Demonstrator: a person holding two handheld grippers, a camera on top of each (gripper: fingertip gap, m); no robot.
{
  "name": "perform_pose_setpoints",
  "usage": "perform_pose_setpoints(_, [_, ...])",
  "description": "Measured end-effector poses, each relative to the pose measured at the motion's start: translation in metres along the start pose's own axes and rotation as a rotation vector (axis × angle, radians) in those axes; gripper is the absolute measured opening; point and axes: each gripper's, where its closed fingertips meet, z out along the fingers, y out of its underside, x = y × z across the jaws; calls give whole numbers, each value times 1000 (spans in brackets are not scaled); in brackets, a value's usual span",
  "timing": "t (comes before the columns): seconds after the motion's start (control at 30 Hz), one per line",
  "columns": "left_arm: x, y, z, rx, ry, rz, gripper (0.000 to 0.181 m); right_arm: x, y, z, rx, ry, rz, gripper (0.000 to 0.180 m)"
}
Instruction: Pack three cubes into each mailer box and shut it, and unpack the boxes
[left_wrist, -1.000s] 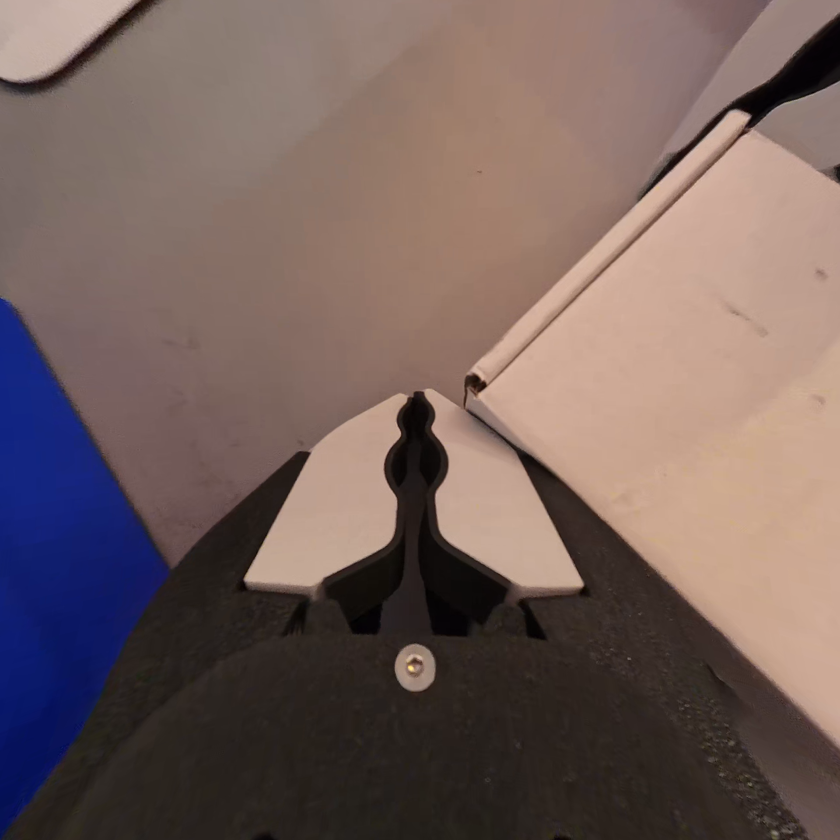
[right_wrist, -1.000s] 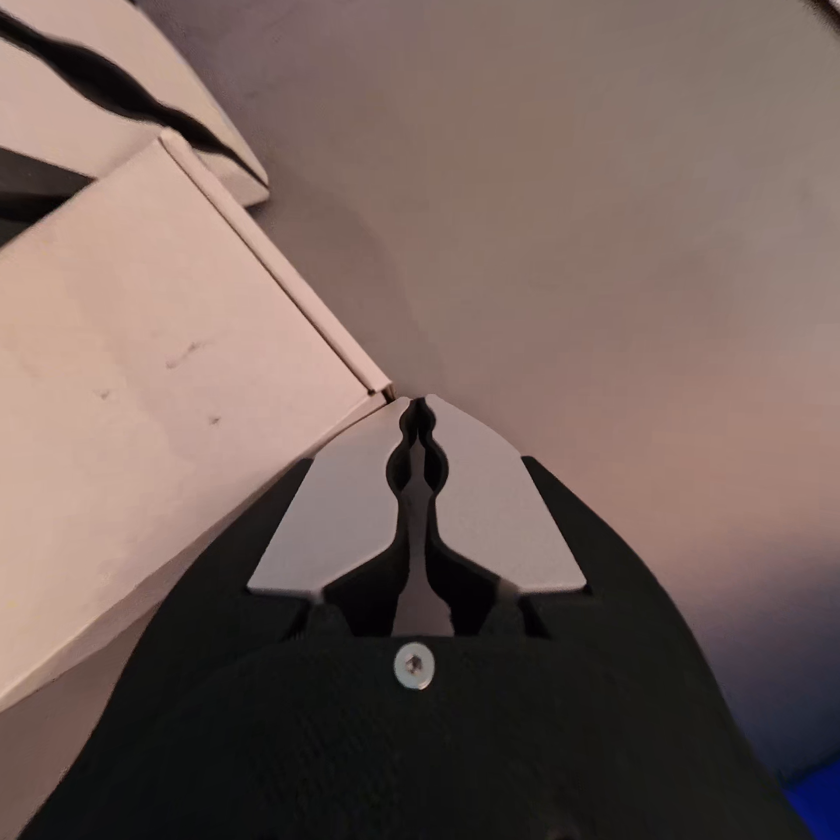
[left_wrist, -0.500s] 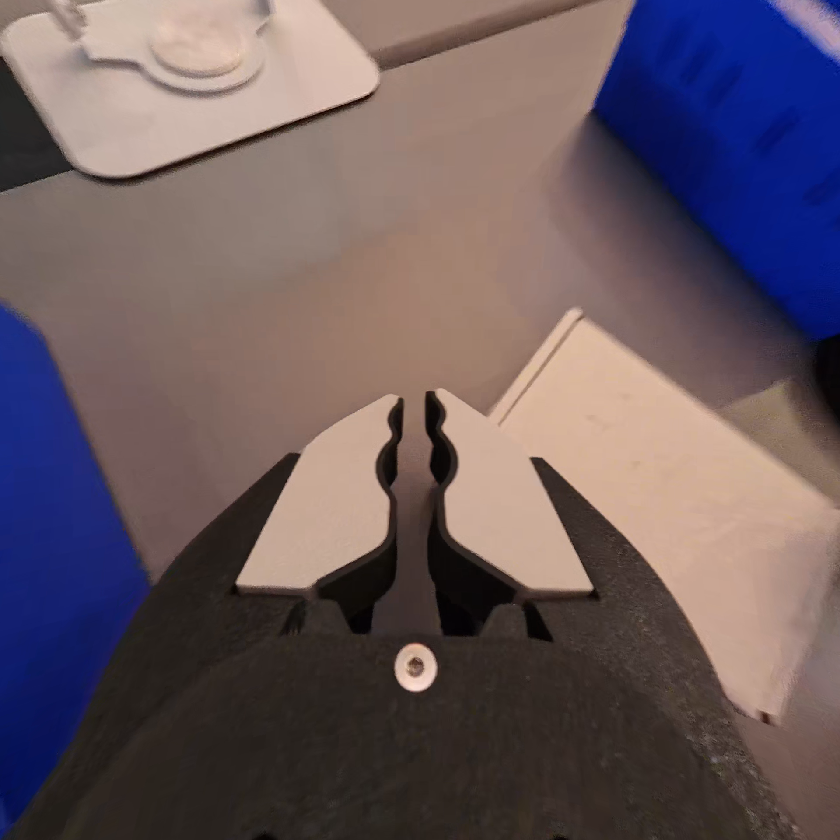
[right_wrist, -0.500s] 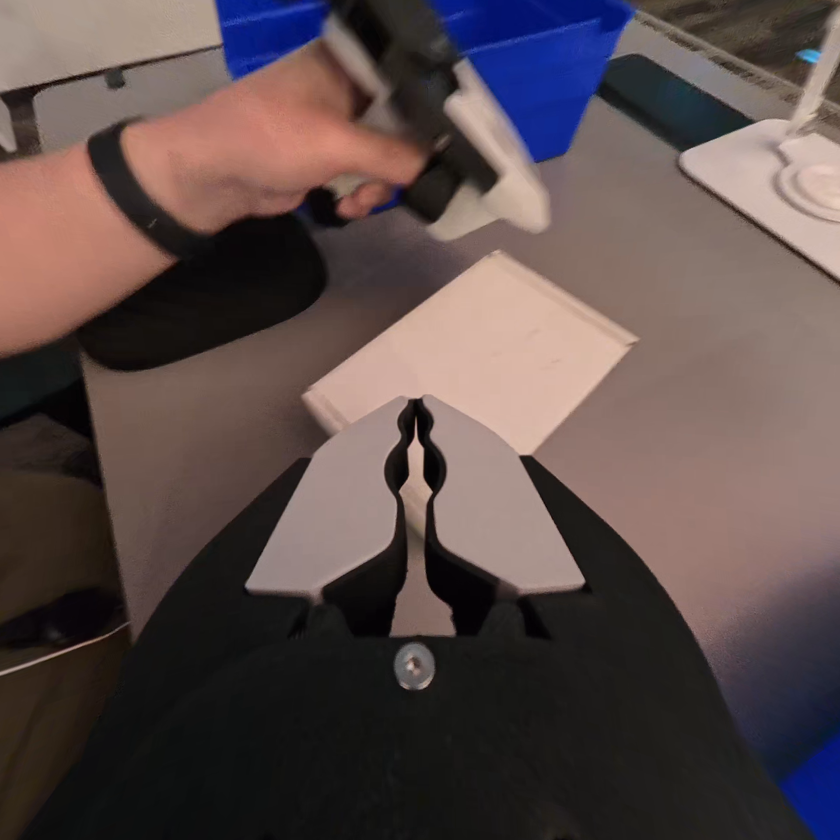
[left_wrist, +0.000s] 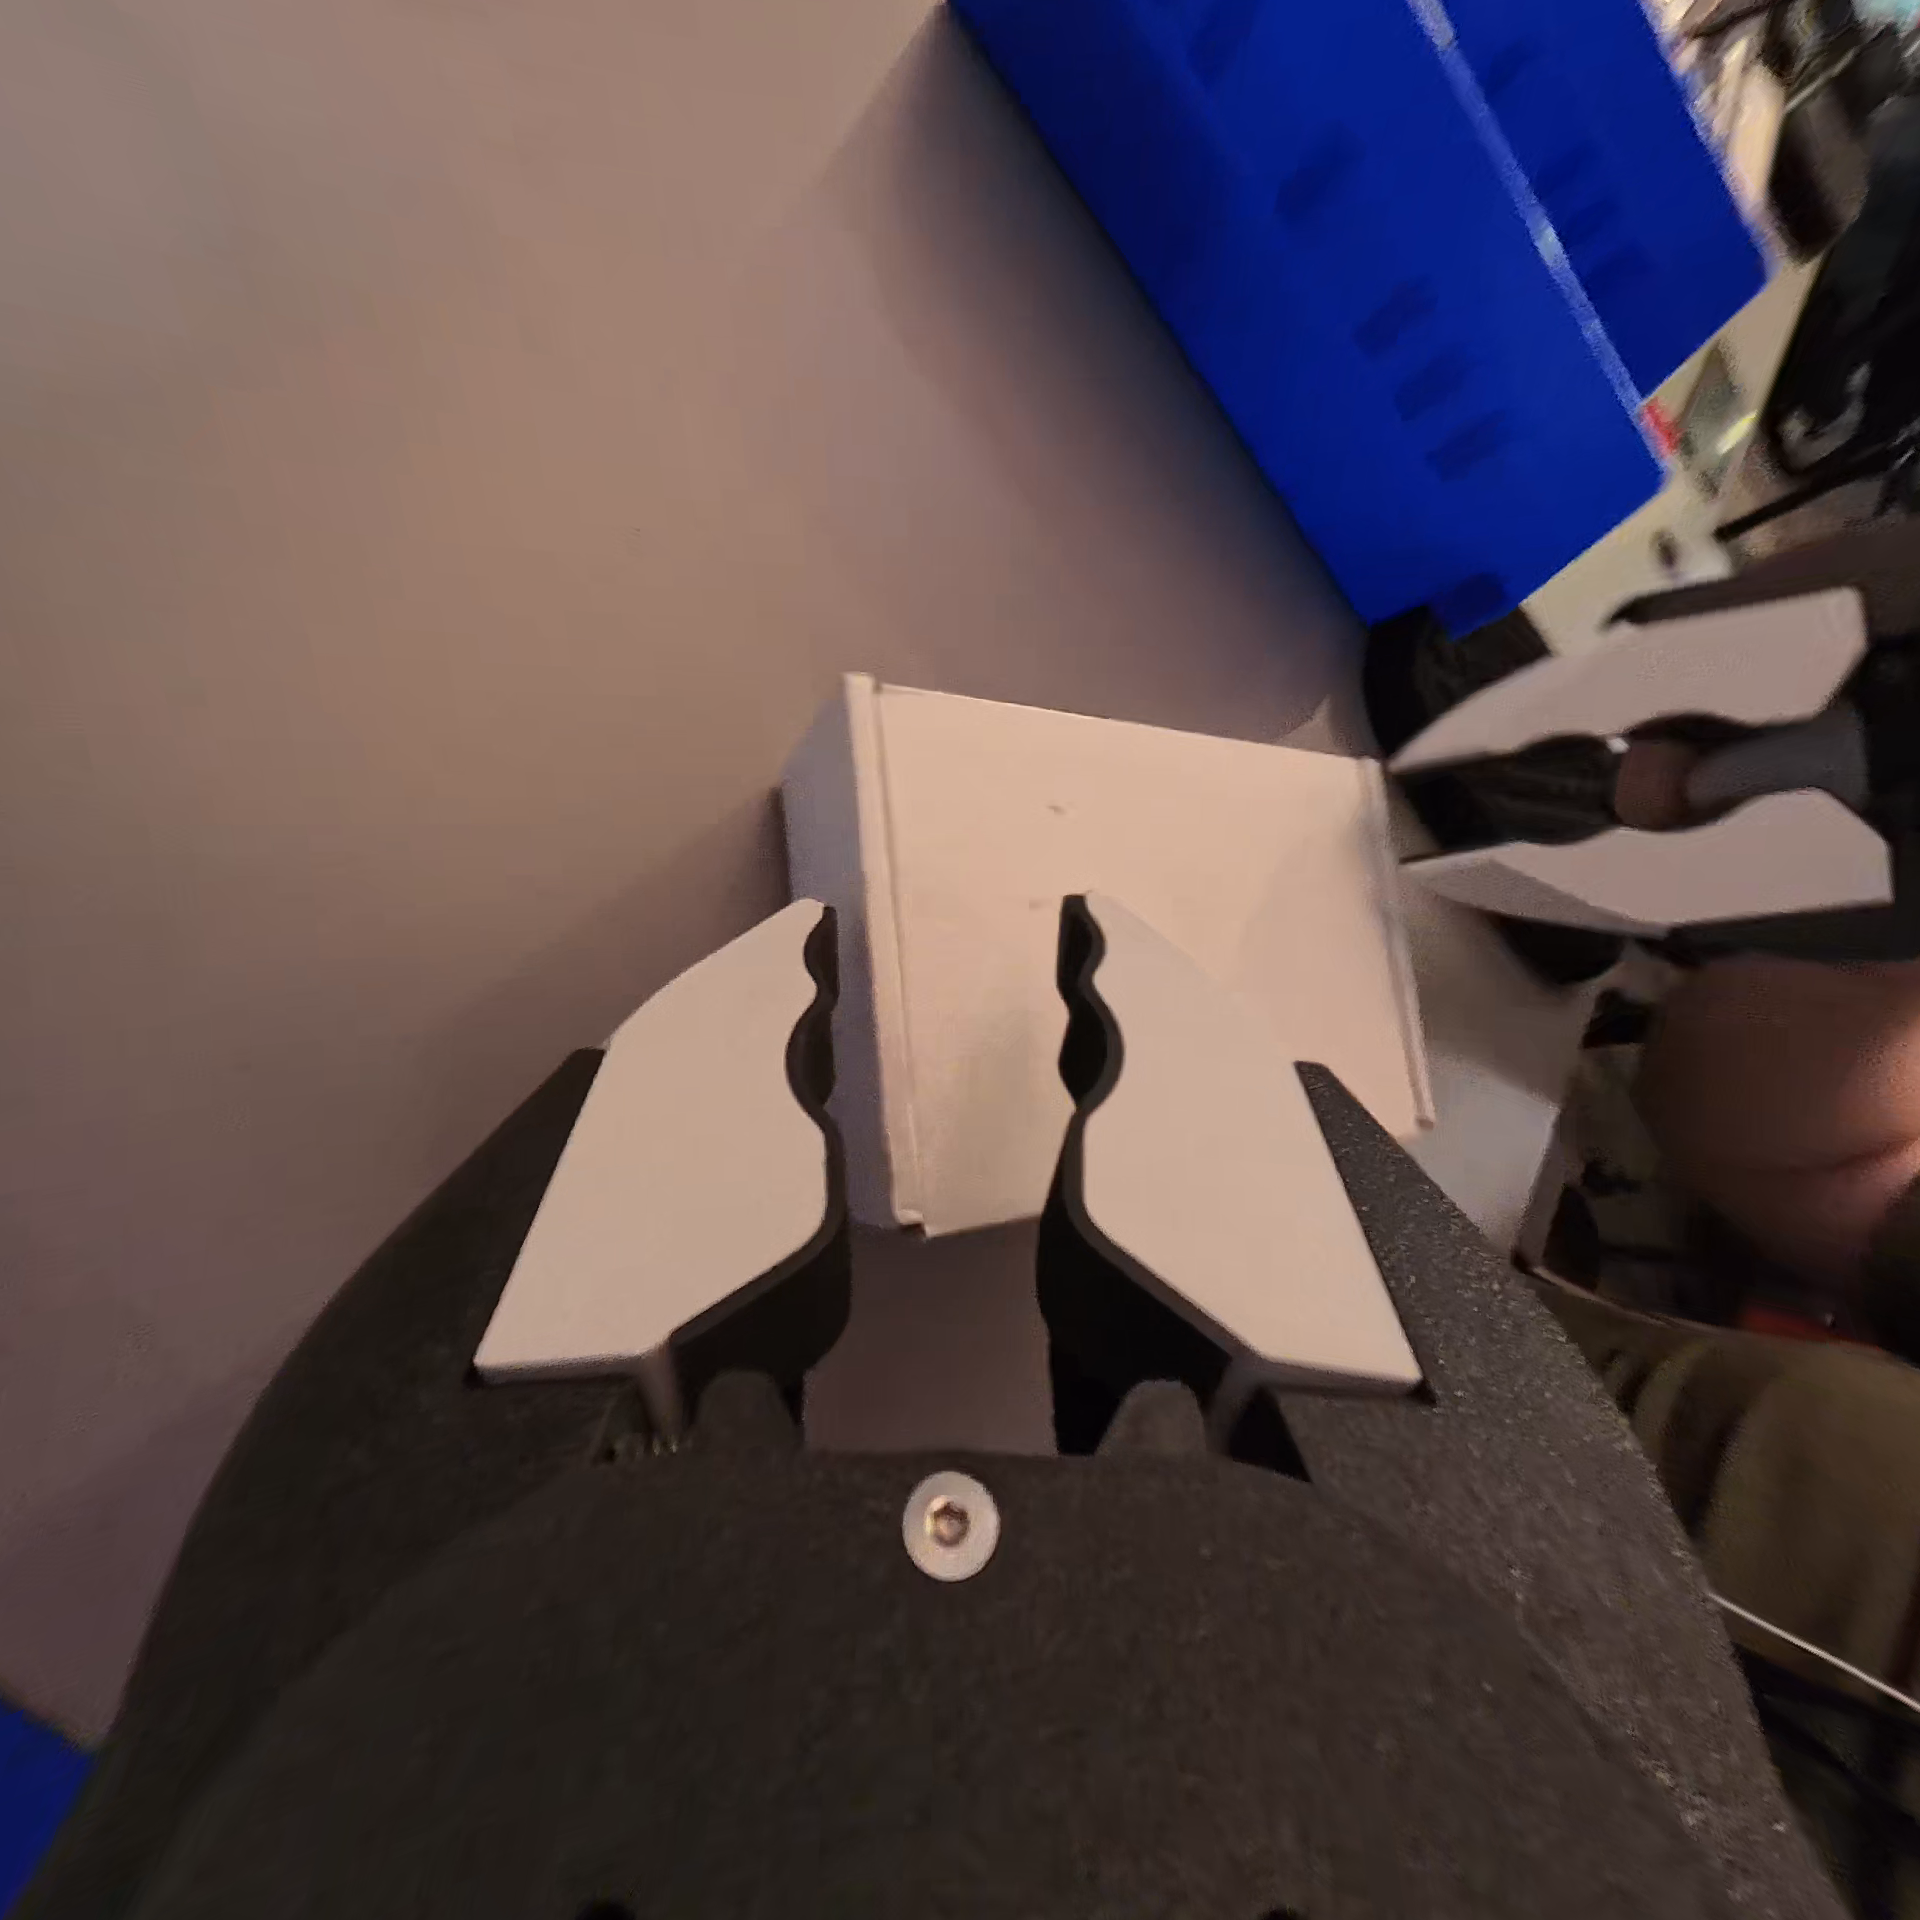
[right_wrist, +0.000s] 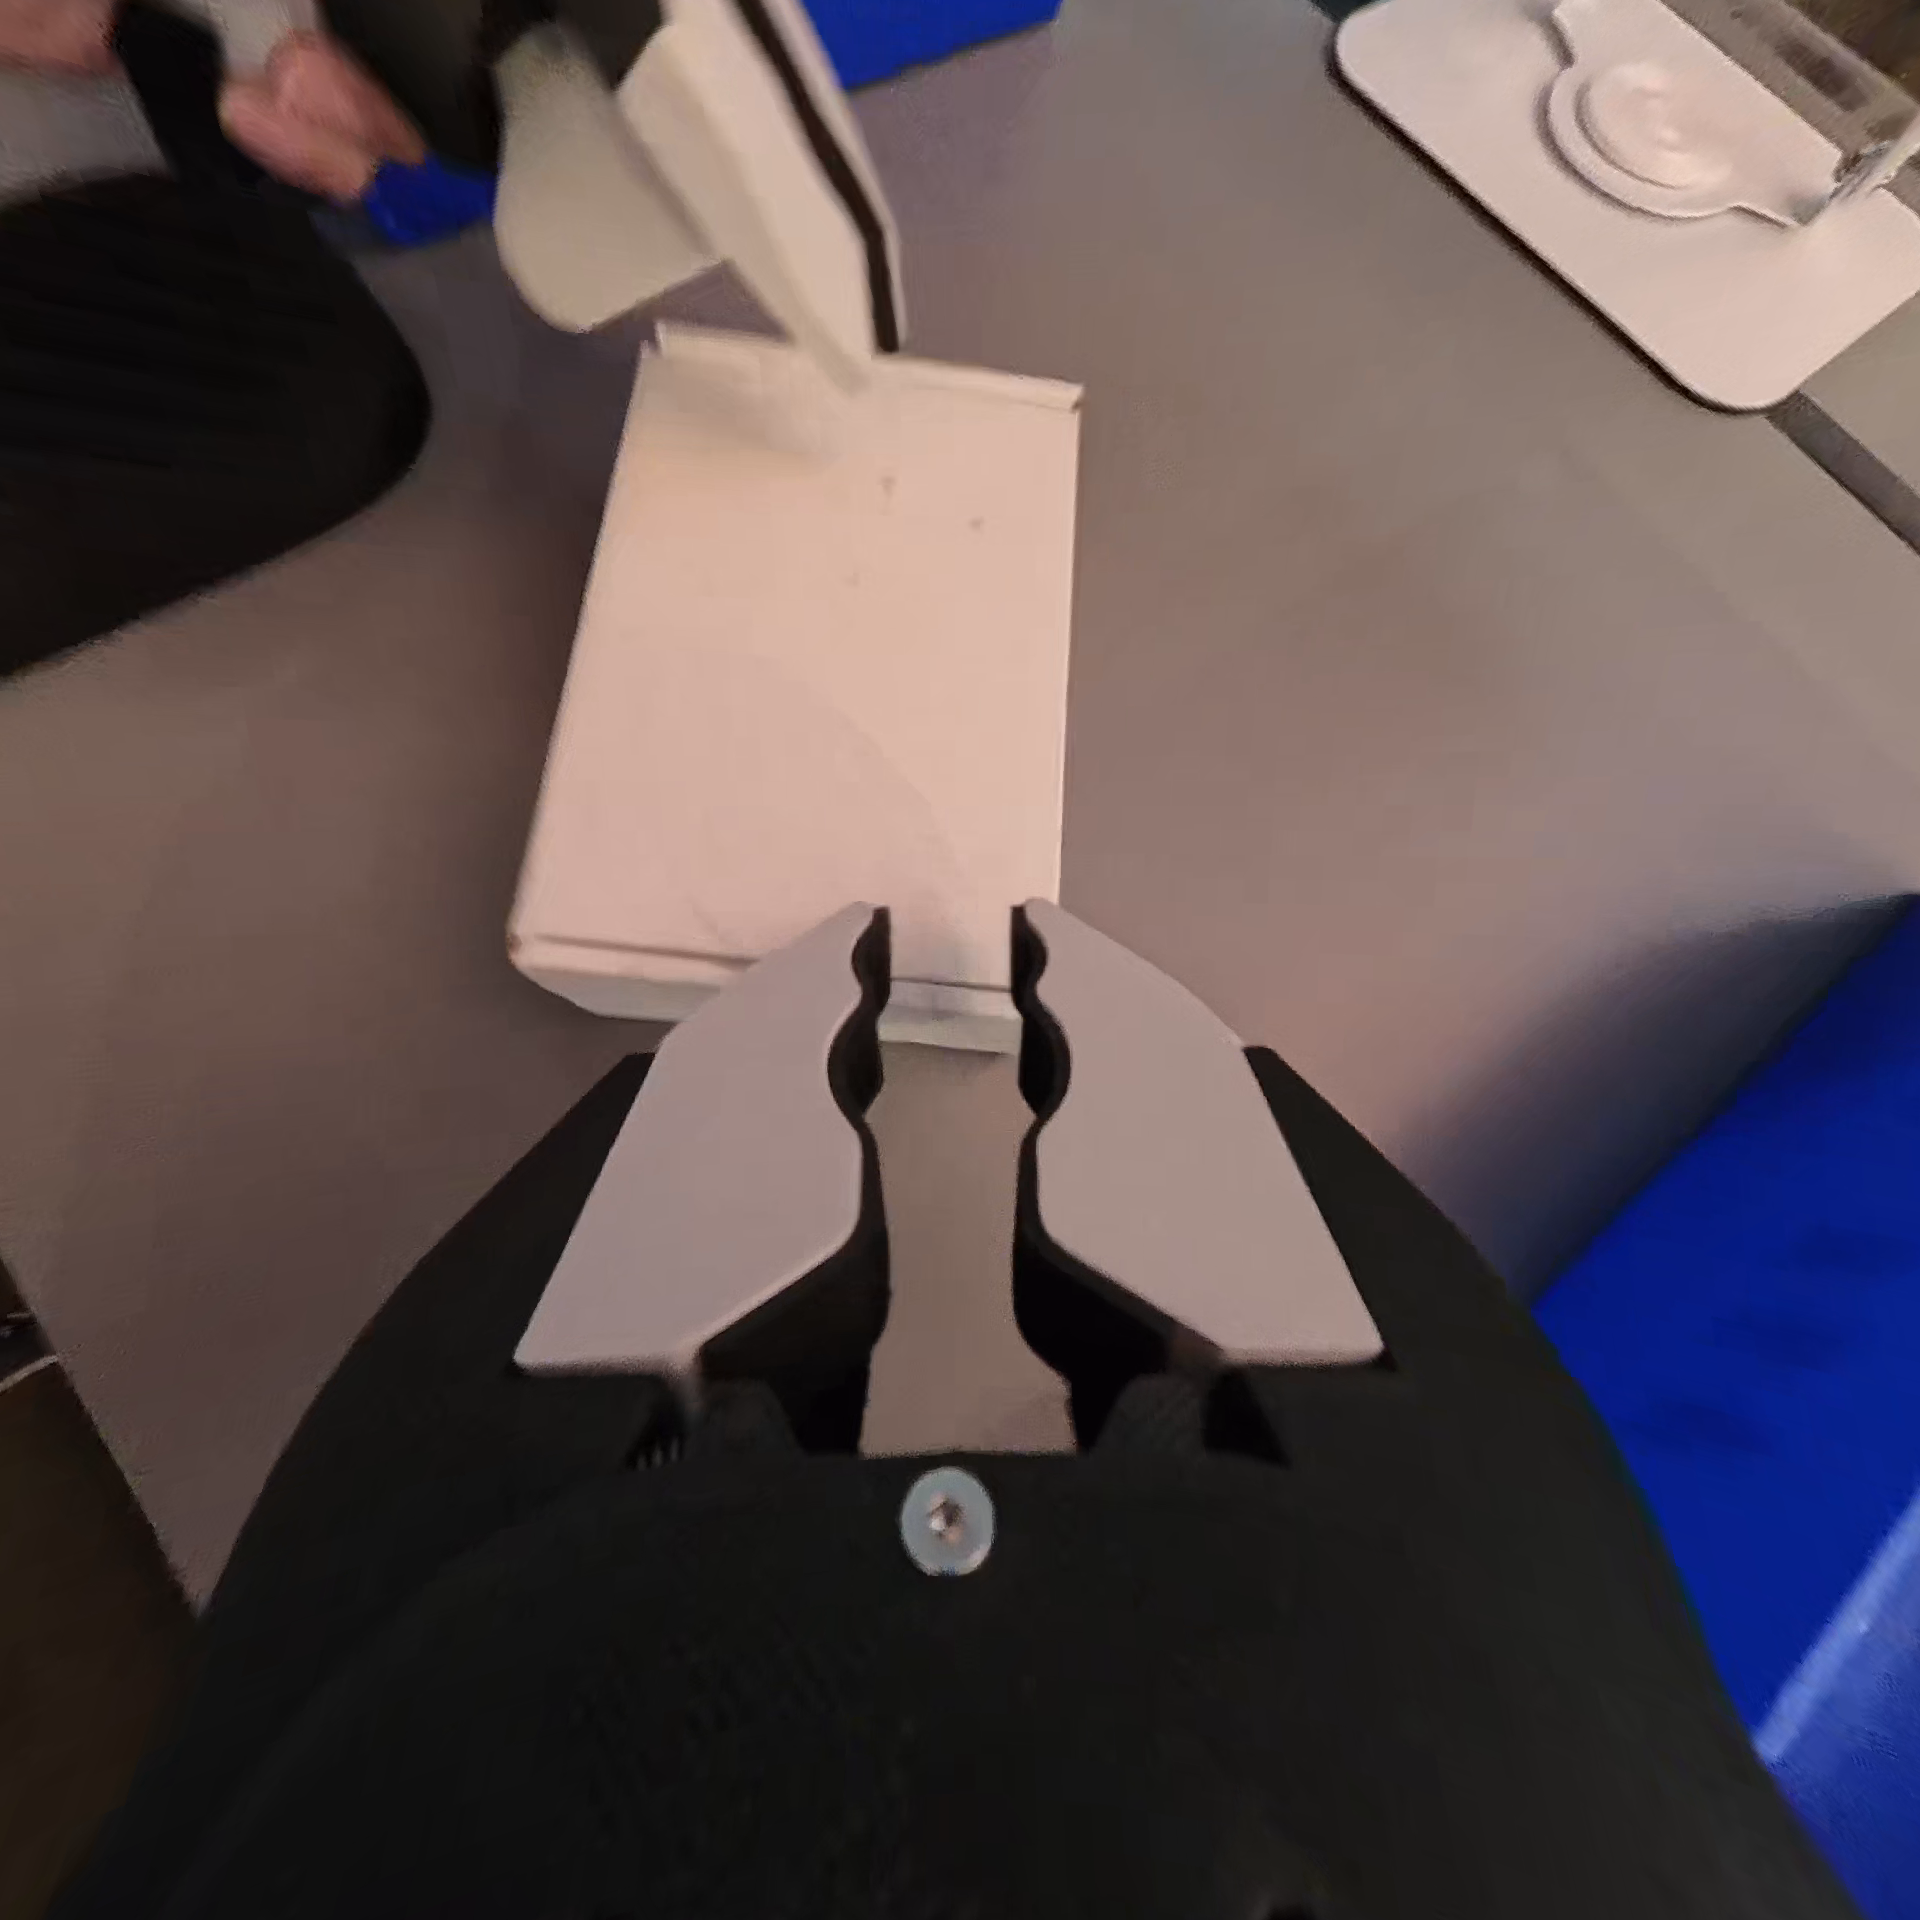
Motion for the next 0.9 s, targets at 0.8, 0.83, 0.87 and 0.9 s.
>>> perform_pose_setpoints(0.8, [42,68,-79,374,-42,277,30,-27,-7,85,-786,-142,-54,129])
perform_pose_setpoints(0.83, [42,69,-79,369,-49,285,30,-27,-3,84,-811,-141,-71,130])
perform_pose_setpoints(0.87, [42,69,-79,368,-51,292,30,-26,1,83,-829,-134,-94,133])
perform_pose_setpoints(0.9, [43,70,-79,369,-46,297,30,-26,2,83,-835,-126,-113,134])
